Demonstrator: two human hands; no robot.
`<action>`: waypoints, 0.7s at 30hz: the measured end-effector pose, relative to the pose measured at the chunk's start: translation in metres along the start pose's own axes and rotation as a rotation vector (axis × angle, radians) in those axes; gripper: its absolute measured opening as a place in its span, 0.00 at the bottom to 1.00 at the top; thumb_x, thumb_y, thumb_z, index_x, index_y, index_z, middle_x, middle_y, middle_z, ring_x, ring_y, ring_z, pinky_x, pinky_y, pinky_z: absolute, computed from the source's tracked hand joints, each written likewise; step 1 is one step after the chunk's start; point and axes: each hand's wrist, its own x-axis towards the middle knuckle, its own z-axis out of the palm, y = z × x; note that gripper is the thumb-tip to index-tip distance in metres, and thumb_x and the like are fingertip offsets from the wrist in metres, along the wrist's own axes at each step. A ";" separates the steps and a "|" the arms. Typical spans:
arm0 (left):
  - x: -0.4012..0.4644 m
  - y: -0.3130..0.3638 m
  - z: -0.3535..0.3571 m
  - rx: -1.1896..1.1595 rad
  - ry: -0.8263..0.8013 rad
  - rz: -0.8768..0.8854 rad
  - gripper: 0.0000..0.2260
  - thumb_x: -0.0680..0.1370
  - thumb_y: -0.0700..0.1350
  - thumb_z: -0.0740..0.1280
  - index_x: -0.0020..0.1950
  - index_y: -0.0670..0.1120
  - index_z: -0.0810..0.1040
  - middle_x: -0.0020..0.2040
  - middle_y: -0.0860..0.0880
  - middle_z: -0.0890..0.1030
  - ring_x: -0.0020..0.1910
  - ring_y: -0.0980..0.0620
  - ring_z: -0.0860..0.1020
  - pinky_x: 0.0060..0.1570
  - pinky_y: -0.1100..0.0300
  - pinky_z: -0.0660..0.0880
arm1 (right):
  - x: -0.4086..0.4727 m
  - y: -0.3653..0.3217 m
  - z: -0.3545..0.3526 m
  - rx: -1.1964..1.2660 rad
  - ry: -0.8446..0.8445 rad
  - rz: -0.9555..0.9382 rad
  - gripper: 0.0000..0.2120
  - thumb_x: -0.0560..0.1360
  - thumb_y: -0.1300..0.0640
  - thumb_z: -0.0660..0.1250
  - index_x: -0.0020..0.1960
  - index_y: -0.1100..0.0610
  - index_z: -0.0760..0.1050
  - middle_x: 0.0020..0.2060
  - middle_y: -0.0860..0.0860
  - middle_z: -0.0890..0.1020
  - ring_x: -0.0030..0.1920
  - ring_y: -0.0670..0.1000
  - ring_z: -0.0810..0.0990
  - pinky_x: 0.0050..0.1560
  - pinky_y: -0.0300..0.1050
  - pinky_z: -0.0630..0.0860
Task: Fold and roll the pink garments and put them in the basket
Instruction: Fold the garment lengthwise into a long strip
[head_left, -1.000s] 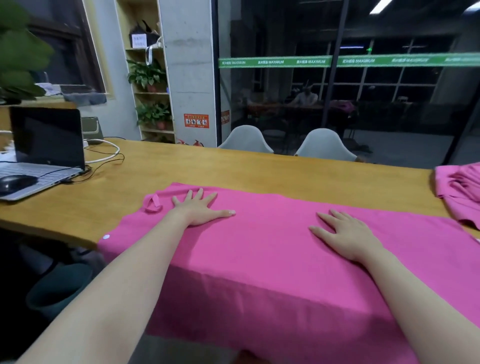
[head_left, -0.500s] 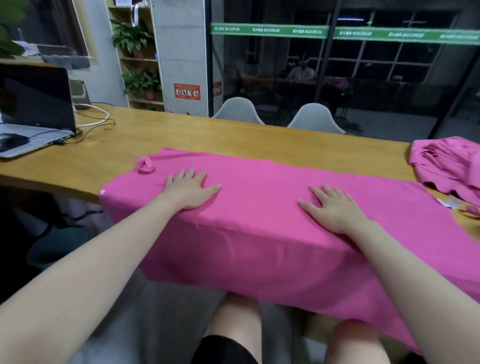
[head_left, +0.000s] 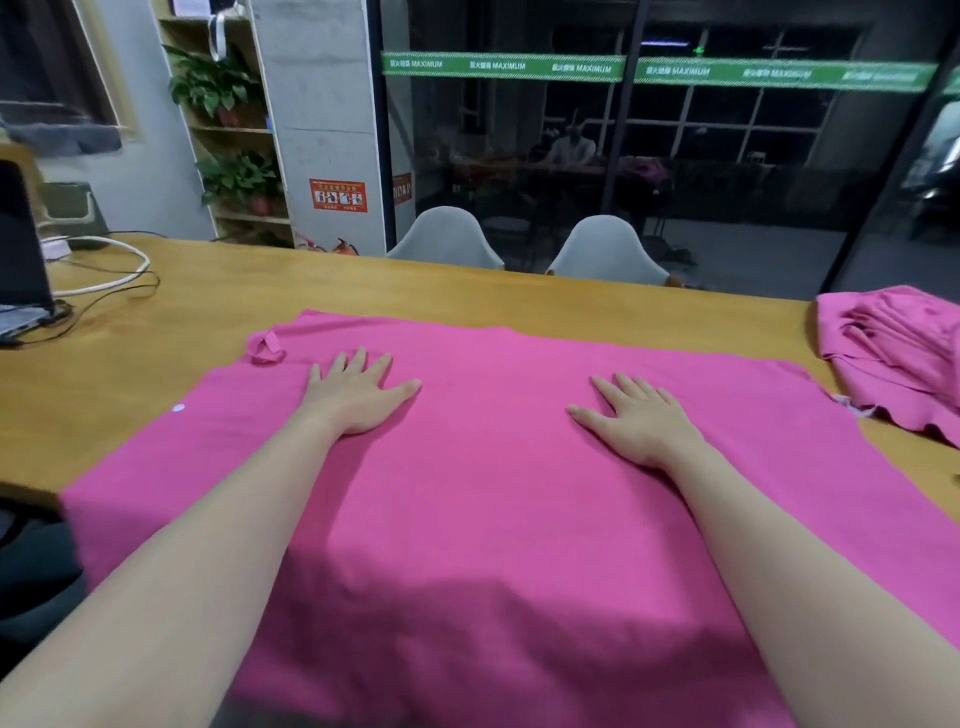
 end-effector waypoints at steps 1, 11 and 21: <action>0.011 0.002 0.001 0.001 0.001 0.002 0.42 0.74 0.78 0.43 0.83 0.59 0.49 0.84 0.48 0.47 0.83 0.44 0.46 0.78 0.37 0.44 | 0.011 0.002 0.000 0.005 -0.003 0.001 0.43 0.74 0.22 0.43 0.83 0.43 0.50 0.83 0.51 0.51 0.82 0.53 0.49 0.81 0.56 0.45; 0.073 0.013 -0.008 0.013 0.035 0.020 0.38 0.78 0.74 0.43 0.84 0.55 0.52 0.84 0.46 0.50 0.83 0.43 0.48 0.79 0.38 0.45 | 0.082 0.007 -0.003 0.023 0.060 -0.015 0.35 0.80 0.30 0.45 0.82 0.46 0.55 0.82 0.51 0.55 0.82 0.53 0.52 0.81 0.56 0.47; -0.032 0.096 -0.001 0.000 -0.006 0.348 0.32 0.83 0.65 0.51 0.83 0.49 0.58 0.83 0.43 0.56 0.81 0.43 0.55 0.80 0.46 0.53 | -0.002 0.019 -0.007 0.000 0.034 -0.010 0.33 0.83 0.33 0.44 0.80 0.51 0.61 0.79 0.54 0.63 0.80 0.55 0.59 0.78 0.58 0.53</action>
